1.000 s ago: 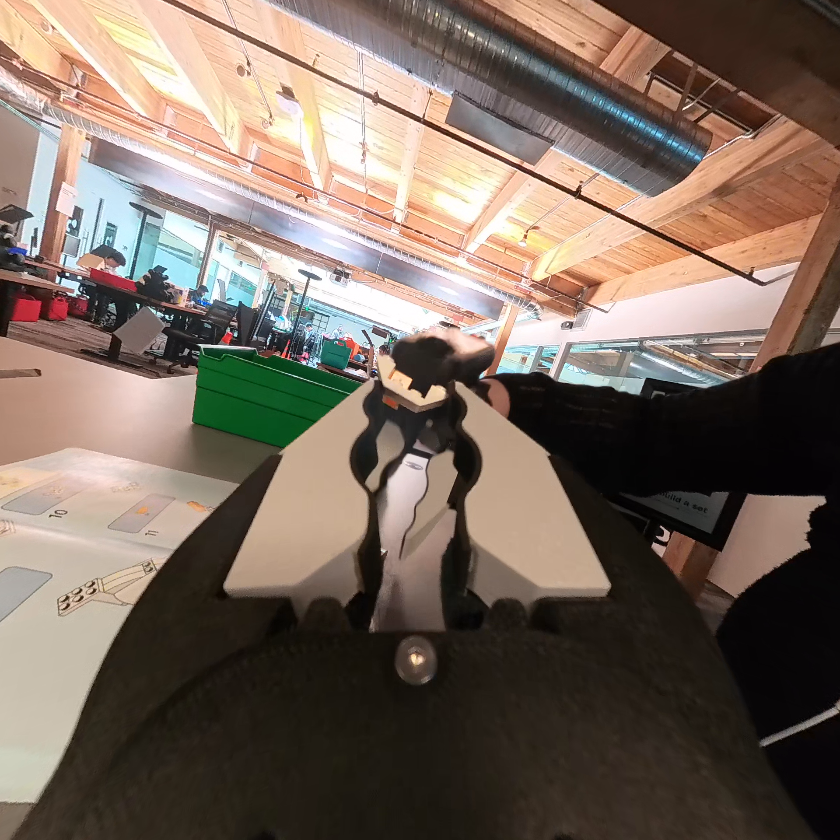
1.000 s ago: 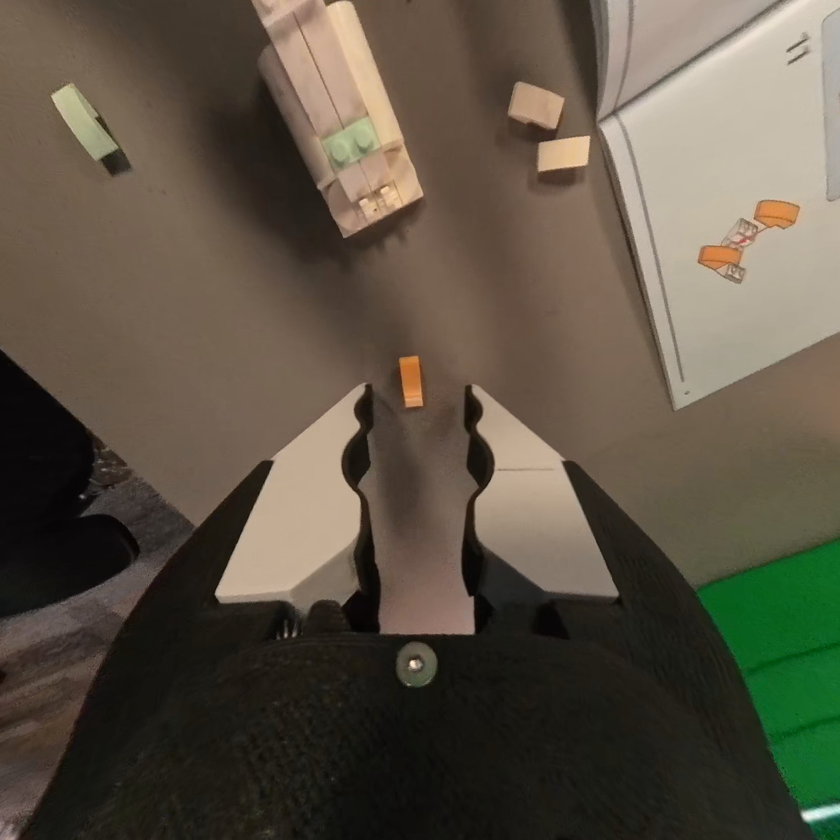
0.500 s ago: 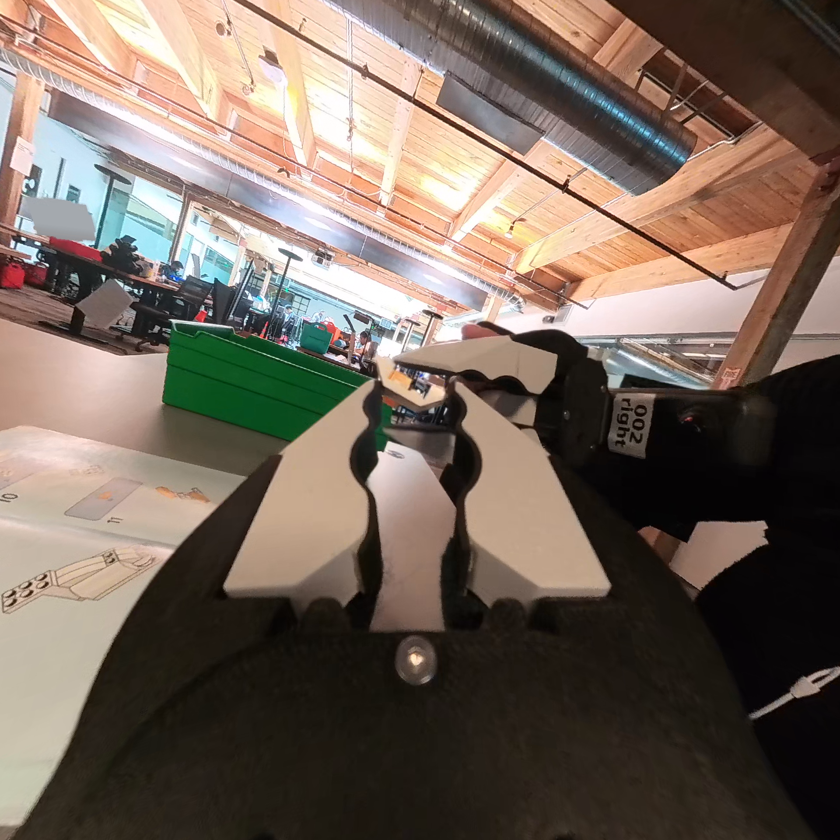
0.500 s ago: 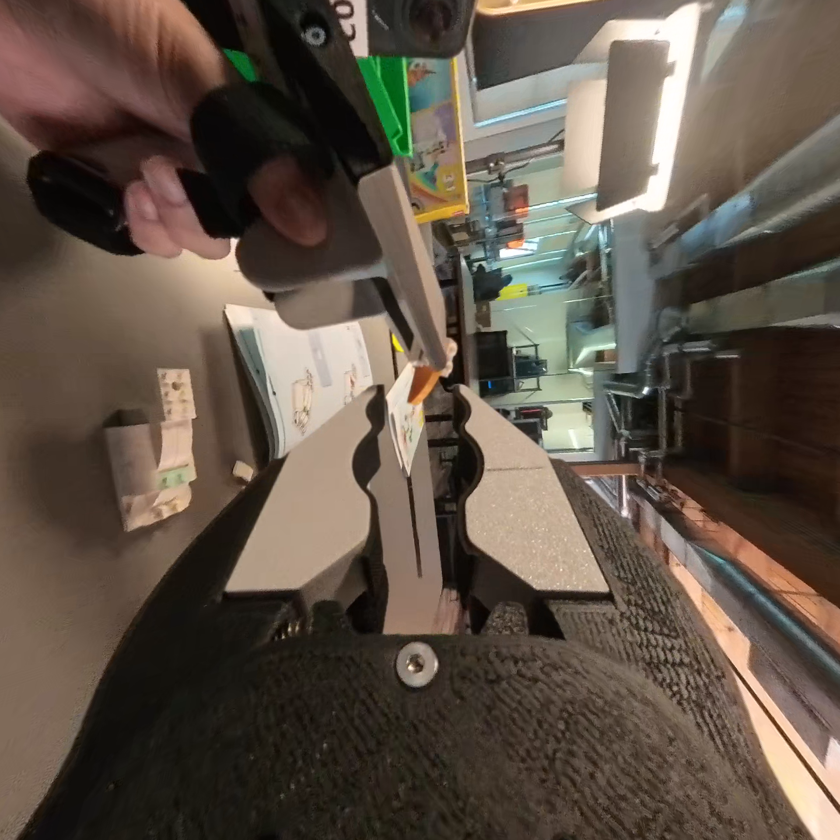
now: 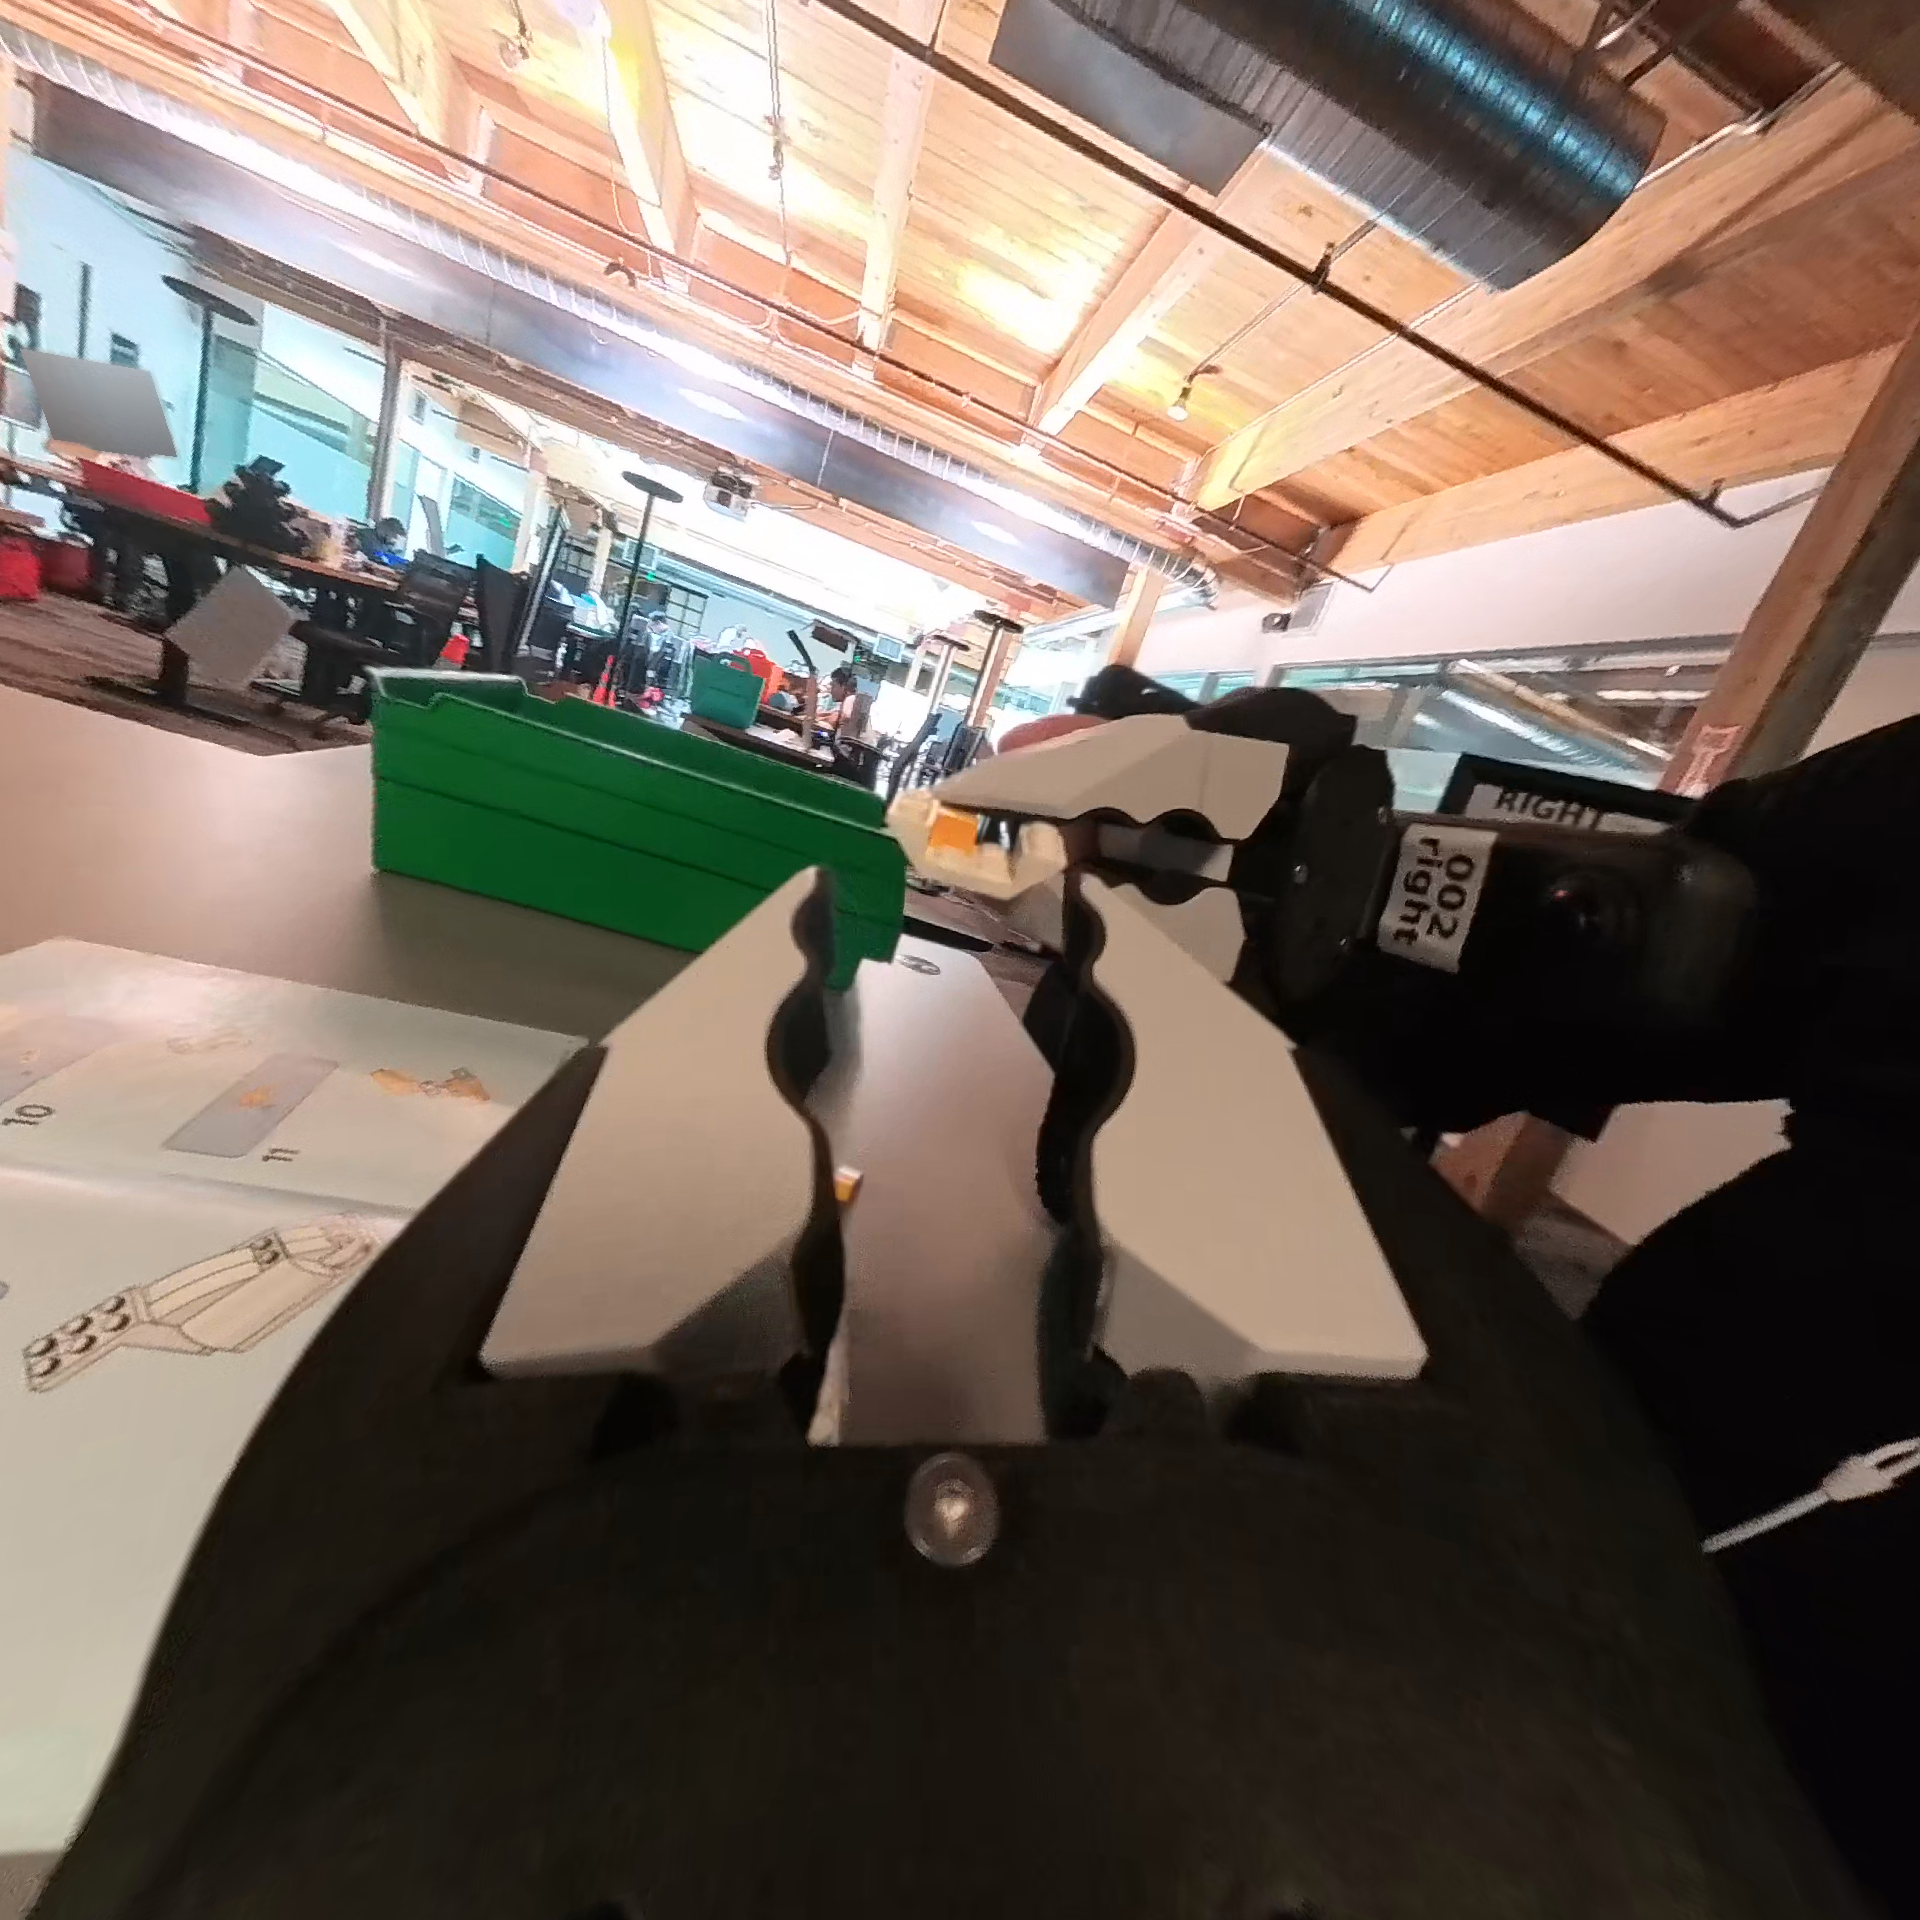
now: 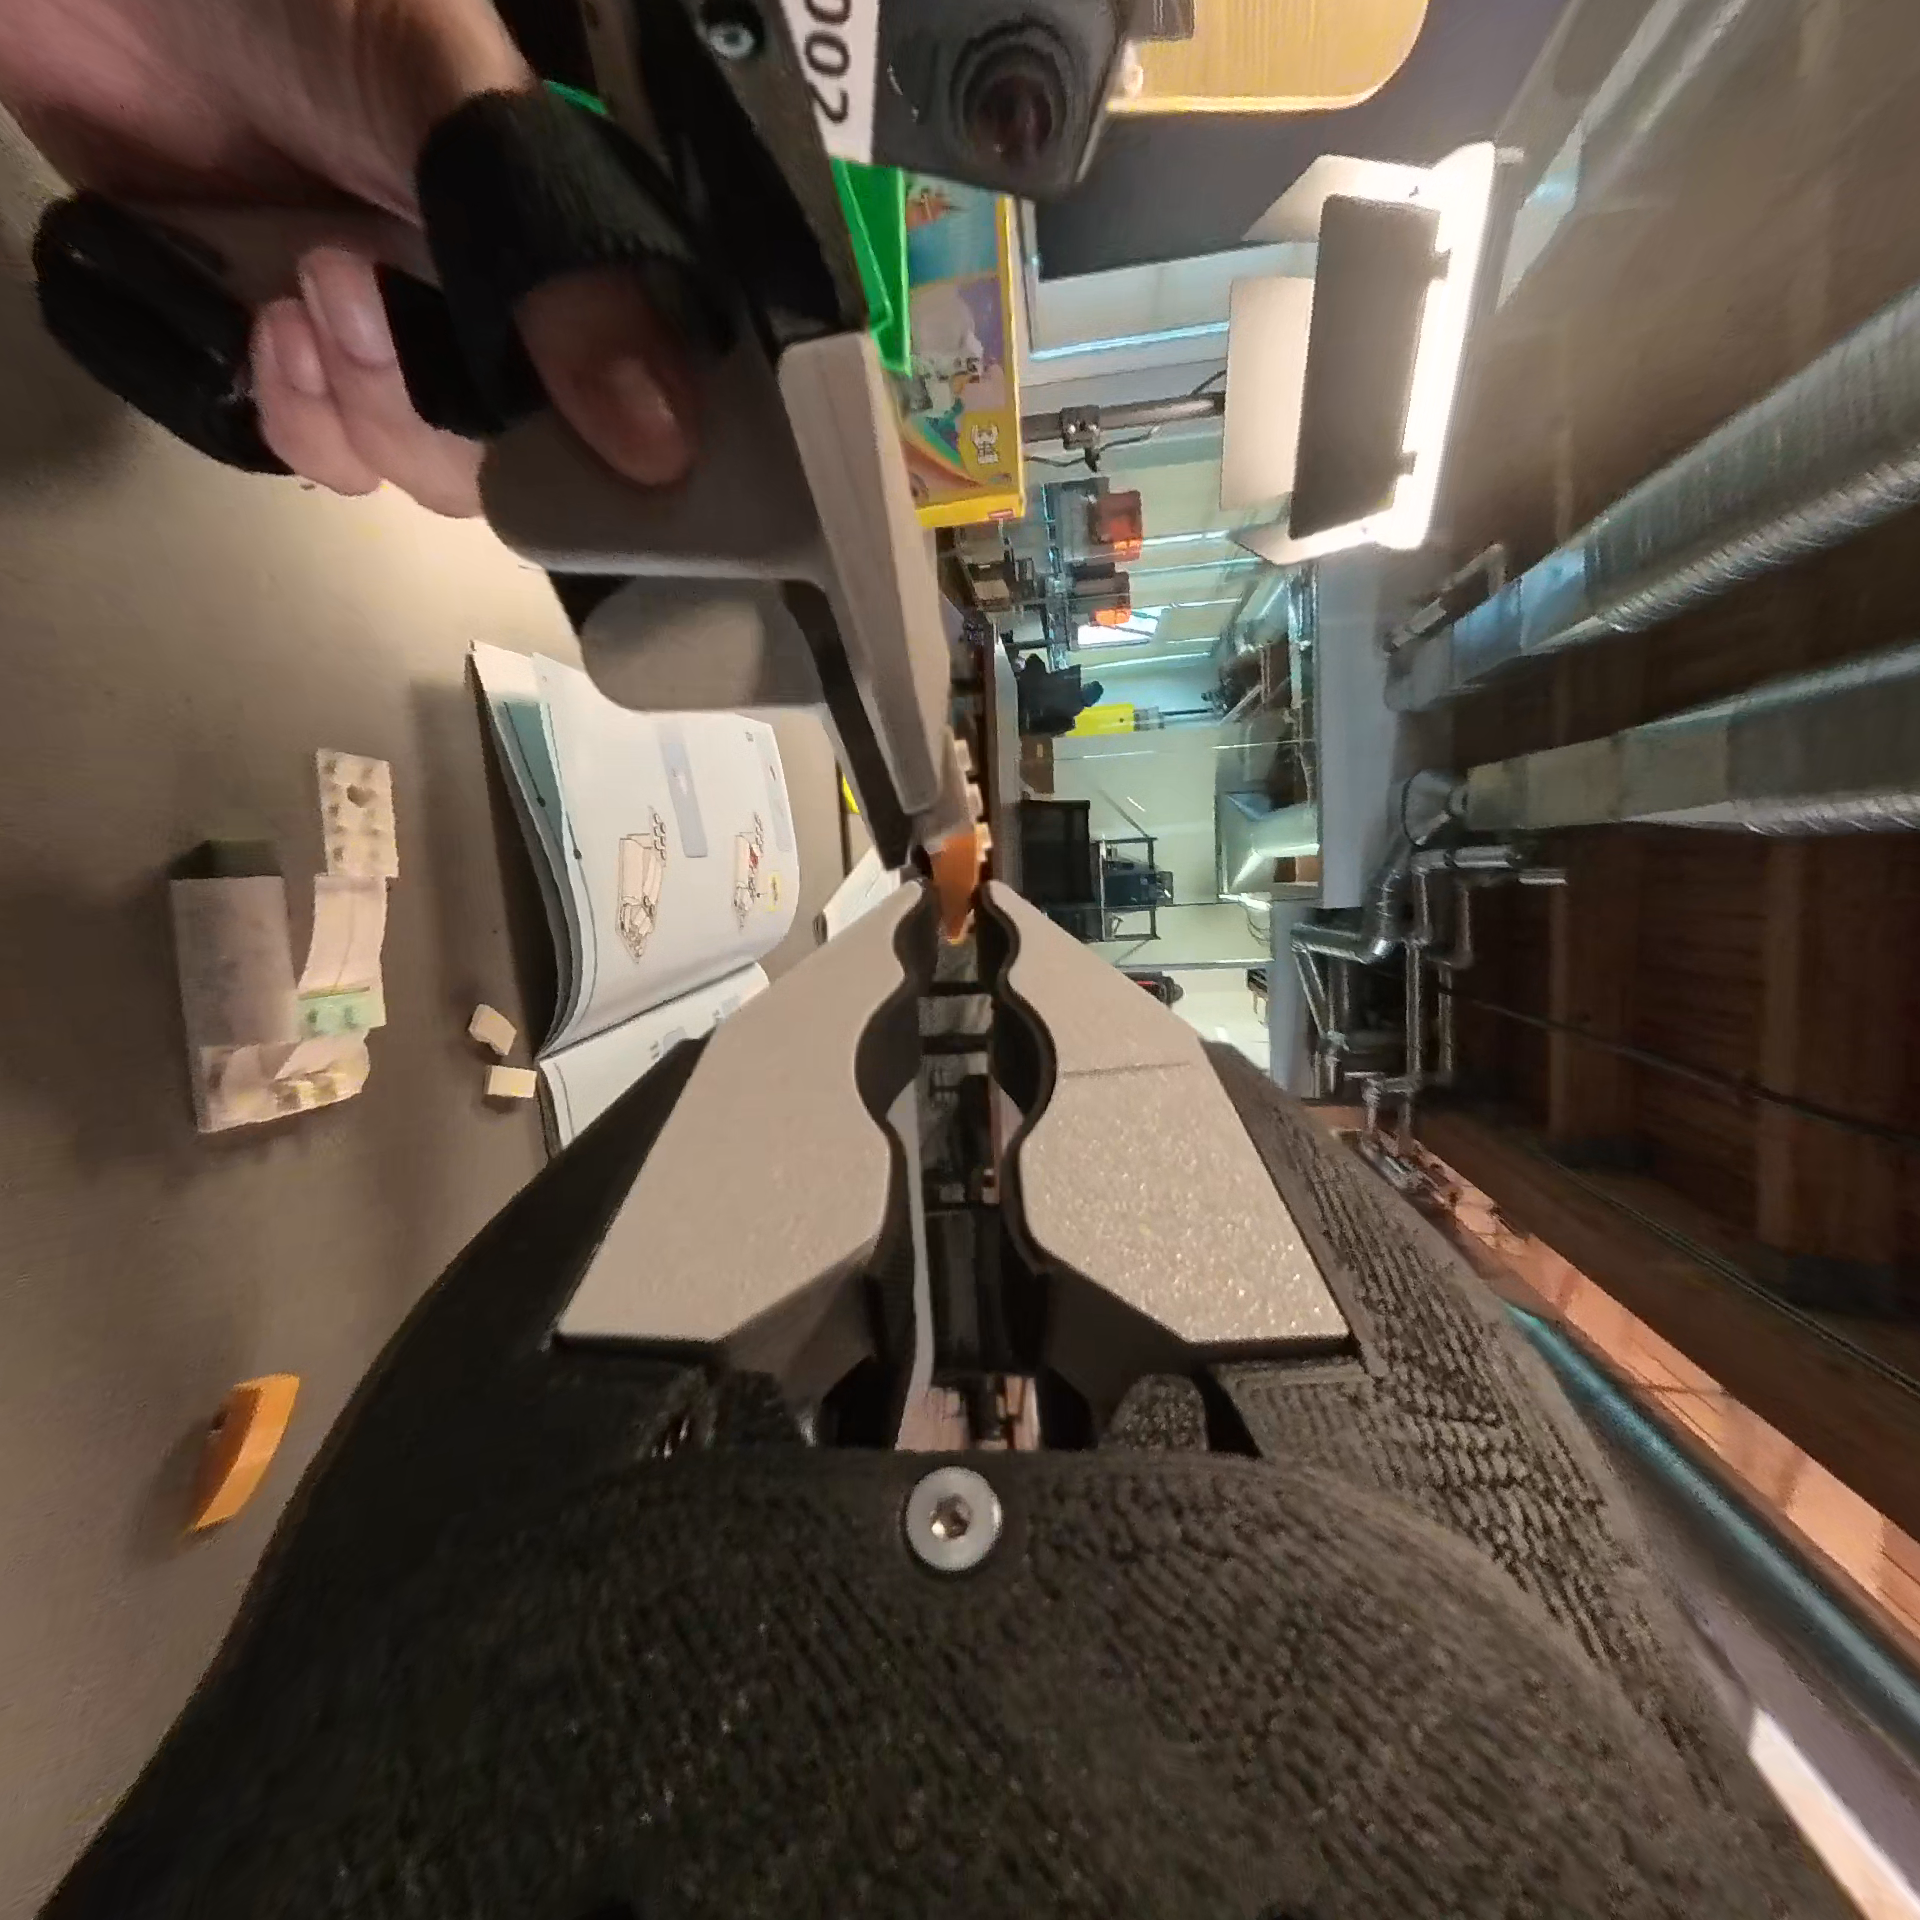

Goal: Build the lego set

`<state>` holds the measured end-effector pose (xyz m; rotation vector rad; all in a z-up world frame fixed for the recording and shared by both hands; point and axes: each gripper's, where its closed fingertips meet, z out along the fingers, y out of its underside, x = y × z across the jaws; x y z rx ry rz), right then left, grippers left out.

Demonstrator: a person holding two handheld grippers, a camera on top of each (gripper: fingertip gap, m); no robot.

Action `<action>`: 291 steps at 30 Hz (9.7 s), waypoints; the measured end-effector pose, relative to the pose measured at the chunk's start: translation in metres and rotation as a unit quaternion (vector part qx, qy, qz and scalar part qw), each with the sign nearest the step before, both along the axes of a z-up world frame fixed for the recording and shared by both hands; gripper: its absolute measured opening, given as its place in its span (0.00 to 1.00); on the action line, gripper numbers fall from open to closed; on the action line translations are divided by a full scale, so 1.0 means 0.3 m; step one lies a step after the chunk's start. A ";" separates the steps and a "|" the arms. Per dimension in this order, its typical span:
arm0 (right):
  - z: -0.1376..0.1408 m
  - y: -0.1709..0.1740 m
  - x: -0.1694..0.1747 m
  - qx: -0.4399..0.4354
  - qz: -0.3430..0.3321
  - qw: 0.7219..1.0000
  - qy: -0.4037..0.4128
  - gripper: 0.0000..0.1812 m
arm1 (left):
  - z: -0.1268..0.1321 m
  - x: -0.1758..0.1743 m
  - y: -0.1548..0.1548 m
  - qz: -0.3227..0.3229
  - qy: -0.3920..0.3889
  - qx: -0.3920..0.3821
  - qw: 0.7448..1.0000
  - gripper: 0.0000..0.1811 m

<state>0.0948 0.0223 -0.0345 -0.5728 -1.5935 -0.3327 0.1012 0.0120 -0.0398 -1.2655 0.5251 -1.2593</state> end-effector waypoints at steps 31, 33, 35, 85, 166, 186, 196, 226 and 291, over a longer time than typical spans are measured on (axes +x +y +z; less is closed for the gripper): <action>-0.251 0.062 0.284 -0.525 -0.016 0.848 -0.073 0.15 | -0.007 0.025 -0.028 0.013 0.065 0.058 0.996 0.16; -0.312 0.054 0.314 -0.581 -0.018 0.809 -0.091 0.13 | -0.009 0.030 -0.032 0.010 0.067 0.058 0.996 0.16; -0.376 0.051 0.336 -0.623 -0.037 0.773 -0.112 0.14 | -0.010 0.033 -0.034 0.009 0.069 0.060 0.996 0.16; 0.008 -0.033 -0.001 -0.382 0.002 0.837 -0.393 0.04 | 0.044 -0.012 -0.012 0.126 0.037 0.102 0.986 0.16; 0.021 -0.047 -0.067 0.036 0.061 0.988 -0.141 0.05 | 0.060 -0.036 -0.010 0.071 -0.045 0.044 0.996 0.15; 0.060 -0.097 -0.051 -0.053 0.117 0.991 -0.023 0.05 | 0.096 -0.022 -0.064 0.037 -0.033 0.091 0.995 0.15; 0.038 -0.155 0.037 -0.252 0.207 0.945 -0.023 0.05 | 0.060 0.002 -0.090 0.102 0.134 0.221 0.961 0.21; -0.133 -0.097 0.085 -0.272 0.143 0.944 -0.121 0.04 | -0.113 0.079 -0.048 0.187 0.403 0.331 0.832 0.06; -0.057 -0.057 0.033 0.043 0.055 0.996 -0.054 0.11 | -0.043 0.074 -0.037 0.086 0.172 0.113 0.975 0.18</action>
